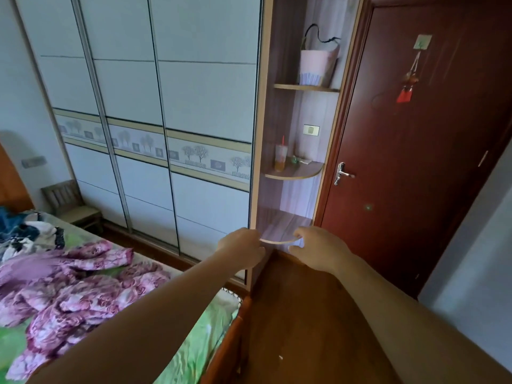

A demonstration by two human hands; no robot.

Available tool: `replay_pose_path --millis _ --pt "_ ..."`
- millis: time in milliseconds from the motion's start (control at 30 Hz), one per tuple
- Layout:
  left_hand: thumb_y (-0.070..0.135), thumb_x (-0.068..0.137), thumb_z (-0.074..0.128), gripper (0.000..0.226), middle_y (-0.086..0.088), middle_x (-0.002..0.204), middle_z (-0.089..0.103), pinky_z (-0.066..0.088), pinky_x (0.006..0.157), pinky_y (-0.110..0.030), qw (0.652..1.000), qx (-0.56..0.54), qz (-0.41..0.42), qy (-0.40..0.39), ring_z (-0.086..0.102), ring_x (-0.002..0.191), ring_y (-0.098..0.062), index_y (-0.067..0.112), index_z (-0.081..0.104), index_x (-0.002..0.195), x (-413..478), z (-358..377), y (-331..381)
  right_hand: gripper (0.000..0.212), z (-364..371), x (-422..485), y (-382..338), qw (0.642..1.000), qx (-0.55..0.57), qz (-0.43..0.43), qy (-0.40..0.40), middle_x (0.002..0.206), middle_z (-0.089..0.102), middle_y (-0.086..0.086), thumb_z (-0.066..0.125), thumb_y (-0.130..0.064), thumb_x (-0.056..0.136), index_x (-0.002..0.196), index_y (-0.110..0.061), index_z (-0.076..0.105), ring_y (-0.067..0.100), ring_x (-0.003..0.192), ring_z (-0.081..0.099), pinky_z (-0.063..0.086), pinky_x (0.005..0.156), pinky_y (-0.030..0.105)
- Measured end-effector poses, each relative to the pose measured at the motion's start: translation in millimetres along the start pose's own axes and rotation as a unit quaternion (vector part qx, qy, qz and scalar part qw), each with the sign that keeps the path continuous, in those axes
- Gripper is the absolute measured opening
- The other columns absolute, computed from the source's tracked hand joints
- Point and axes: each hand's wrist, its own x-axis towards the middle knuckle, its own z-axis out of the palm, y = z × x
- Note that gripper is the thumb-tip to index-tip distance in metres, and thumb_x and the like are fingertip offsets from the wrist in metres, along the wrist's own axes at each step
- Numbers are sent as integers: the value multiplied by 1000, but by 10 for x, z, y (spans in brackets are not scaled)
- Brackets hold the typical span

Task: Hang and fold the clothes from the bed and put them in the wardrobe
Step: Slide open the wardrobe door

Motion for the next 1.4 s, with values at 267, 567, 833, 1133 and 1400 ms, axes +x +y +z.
replay_pose_path --millis 267,567,833,1133,1400 --pt "45 96 52 48 0 137 57 50 93 -38 999 6 -35 30 58 120 -23 26 51 140 1726 81 -176 46 67 1844 553 999 25 -30 -7 120 63 -2 57 -51 93 132 -27 56 16 95 61 52 79 35" --pt "42 96 53 49 -1 140 56 49 95 -37 991 -15 -97 90 57 124 -24 25 50 142 3630 -10 -65 52 -102 3922 1236 993 11 -114 14 129 62 1 55 -54 95 138 -25 52 24 115 60 53 93 40" --pt "44 97 55 54 -4 143 53 51 100 -43 984 -18 -127 127 56 126 -27 25 45 146 4820 -272 -268 48 -220 5269 1362 984 7 -162 67 118 64 -1 56 -56 91 130 -28 56 24 104 63 45 75 32" --pt "47 95 54 54 -3 138 56 50 94 -39 980 14 -127 154 58 120 -24 25 47 144 6347 -391 -824 51 -196 6729 1388 979 0 -172 107 116 64 0 53 -59 91 133 -31 55 24 105 63 51 80 35" --pt "57 93 55 63 -1 135 55 54 90 -39 965 35 -97 243 59 117 -21 24 42 145 7343 -622 -1377 51 -210 7787 1252 972 -44 -178 150 120 64 -3 47 -69 91 126 -33 56 22 104 64 47 74 33"
